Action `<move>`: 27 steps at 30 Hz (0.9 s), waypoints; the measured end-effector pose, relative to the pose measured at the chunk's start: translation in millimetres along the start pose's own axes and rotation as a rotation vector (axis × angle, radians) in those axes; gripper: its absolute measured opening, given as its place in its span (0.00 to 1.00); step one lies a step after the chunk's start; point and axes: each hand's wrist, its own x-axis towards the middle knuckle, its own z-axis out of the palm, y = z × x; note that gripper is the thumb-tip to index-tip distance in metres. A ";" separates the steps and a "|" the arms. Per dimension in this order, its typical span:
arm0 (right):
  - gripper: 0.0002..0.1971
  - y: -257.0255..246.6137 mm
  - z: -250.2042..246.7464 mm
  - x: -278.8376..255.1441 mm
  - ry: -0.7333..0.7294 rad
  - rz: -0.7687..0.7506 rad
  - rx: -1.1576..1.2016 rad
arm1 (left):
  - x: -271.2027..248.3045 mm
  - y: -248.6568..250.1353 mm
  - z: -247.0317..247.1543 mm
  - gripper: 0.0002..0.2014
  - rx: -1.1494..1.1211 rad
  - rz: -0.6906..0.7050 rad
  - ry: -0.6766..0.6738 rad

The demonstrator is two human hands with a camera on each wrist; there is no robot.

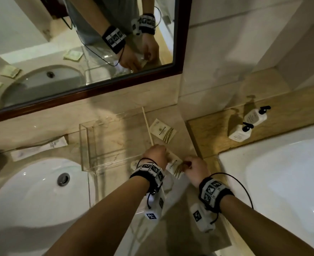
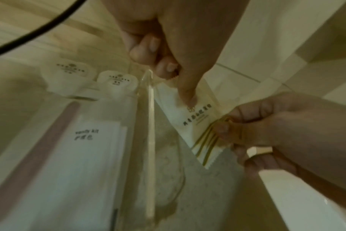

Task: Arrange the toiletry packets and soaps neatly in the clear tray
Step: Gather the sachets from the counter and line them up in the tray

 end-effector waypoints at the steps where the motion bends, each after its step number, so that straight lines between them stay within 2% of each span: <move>1: 0.07 0.4 -3.4 -0.5 0.005 0.024 0.078 | -3.7 -2.4 -3.2 0.11 -0.100 -0.022 0.015; 2: 0.02 0.4 -7.1 -1.3 0.002 0.051 0.203 | -6.2 -3.9 -5.4 0.15 -0.205 -0.032 0.024; 4: 0.08 -5.1 -11.4 -3.0 0.005 0.116 0.459 | -14.9 -10.0 -10.7 0.14 -0.404 -0.046 0.043; 6: 0.10 -15.1 -12.5 -4.8 -0.014 0.131 0.553 | -27.2 -20.2 -14.7 0.12 -0.564 -0.072 0.091; 11: 0.07 -50.0 8.4 -12.2 -0.127 -0.031 0.444 | -61.7 -63.3 0.5 0.11 -0.883 -0.285 0.269; 16: 0.08 -81.7 38.7 -13.9 -0.096 -0.035 0.378 | -87.4 -104.5 21.3 0.12 -1.012 -0.512 0.301; 18: 0.03 -90.9 46.6 -14.7 -0.056 -0.079 0.265 | -89.7 -111.2 26.8 0.12 -1.062 -0.569 0.301; 20: 0.03 -97.0 51.8 -14.8 0.000 -0.122 0.163 | -86.8 -115.3 29.9 0.13 -1.094 -0.616 0.325; 24: 0.03 -98.4 56.9 -4.9 0.070 -0.088 0.121 | -74.1 -118.3 34.9 0.11 -1.085 -0.675 0.333; 27: 0.02 -99.2 59.3 2.3 0.134 -0.120 0.074 | -61.1 -119.7 38.3 0.11 -1.080 -0.678 0.347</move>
